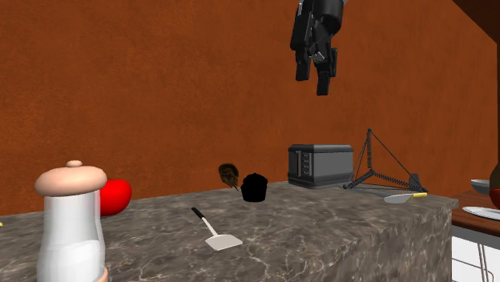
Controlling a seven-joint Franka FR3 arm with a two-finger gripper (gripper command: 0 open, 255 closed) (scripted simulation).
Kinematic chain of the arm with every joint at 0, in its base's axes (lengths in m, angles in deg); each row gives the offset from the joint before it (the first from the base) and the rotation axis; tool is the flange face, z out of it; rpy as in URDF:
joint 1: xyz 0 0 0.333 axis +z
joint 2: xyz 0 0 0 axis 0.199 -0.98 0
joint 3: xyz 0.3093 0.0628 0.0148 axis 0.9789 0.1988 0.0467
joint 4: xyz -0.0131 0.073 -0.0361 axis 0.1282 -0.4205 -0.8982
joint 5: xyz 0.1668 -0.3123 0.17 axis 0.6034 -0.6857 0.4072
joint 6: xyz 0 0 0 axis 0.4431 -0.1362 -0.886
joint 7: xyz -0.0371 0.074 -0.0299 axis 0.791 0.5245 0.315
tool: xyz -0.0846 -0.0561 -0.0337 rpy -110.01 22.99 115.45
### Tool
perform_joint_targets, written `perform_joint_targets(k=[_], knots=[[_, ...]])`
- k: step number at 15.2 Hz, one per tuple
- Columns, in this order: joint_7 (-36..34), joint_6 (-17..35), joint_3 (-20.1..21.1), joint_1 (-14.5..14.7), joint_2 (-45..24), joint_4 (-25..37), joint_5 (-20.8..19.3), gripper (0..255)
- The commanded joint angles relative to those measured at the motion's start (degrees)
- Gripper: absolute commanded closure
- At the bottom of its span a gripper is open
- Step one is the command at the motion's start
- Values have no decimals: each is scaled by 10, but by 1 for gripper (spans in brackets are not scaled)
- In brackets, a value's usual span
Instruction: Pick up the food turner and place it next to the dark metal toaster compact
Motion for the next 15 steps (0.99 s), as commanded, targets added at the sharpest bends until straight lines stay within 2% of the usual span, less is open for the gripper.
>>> perform_joint_targets(k=[1, 8, 15], knots=[[0, 0, 0, 0, 0, 0, 0, 0], [-64, 129, 46, -10, -90, -36, 10, 0], [-133, 247, 87, -24, -213, -32, 3, 0]])
